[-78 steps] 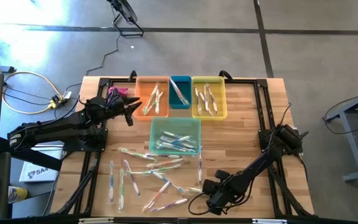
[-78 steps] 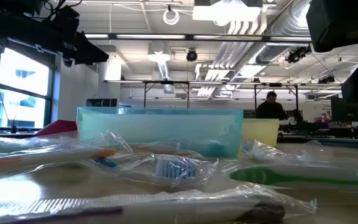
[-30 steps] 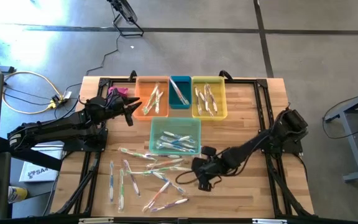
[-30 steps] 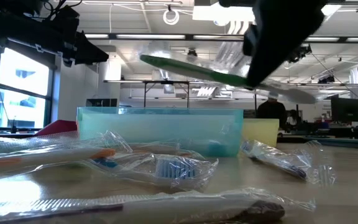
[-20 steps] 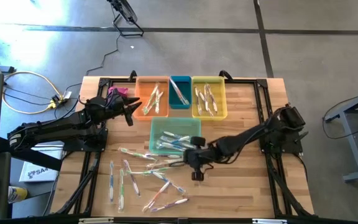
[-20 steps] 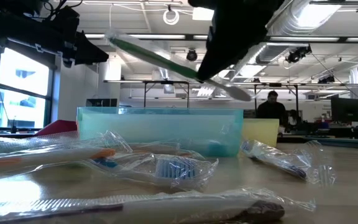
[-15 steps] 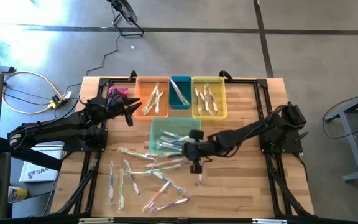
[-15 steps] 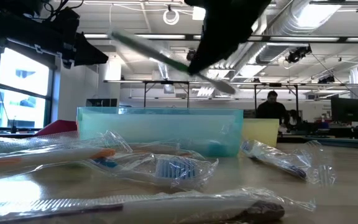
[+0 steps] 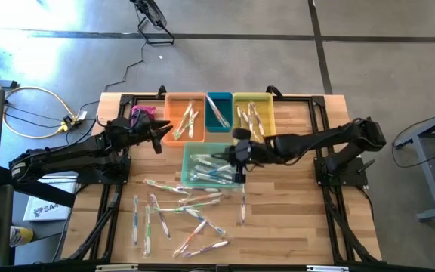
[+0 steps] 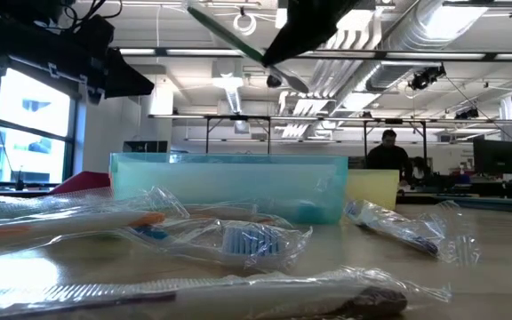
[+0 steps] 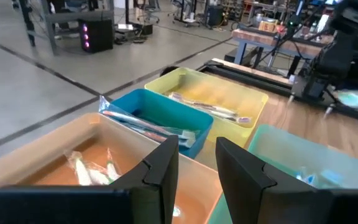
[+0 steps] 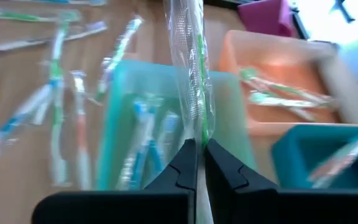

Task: Pick & Place Toothbrushes
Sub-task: Put the green toothbrush into the orange bin

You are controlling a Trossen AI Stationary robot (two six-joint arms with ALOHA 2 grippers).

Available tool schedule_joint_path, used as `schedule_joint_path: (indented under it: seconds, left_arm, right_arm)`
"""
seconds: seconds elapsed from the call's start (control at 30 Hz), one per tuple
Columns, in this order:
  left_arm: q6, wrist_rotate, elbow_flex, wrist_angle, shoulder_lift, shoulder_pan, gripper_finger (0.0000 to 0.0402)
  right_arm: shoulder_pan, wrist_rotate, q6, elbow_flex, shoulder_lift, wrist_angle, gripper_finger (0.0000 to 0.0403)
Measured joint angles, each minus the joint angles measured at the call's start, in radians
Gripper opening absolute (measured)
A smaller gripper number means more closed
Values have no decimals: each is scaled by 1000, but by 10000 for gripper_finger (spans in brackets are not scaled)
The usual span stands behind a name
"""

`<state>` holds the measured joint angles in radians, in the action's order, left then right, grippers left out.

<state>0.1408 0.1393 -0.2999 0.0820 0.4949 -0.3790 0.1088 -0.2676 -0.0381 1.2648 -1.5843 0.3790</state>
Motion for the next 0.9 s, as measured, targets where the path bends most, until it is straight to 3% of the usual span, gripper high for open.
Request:
schedule_joint_path:
  seconds: [0.23,0.43,0.73,0.9]
  left_arm:
    - [26,0,0,-11,37,0,104]
    - [26,-1,0,27,81,0,104]
    - [-19,-4,0,247,174,0,104]
    - [-57,-113,0,382,243,0,104]
  right_arm:
    - [-122,29,-124,0,45,16,4]
    - [-237,181,-211,0,78,20,4]
    - [-398,428,-317,0,62,-3,4]
    - [-443,499,-329,0,60,-78,4]
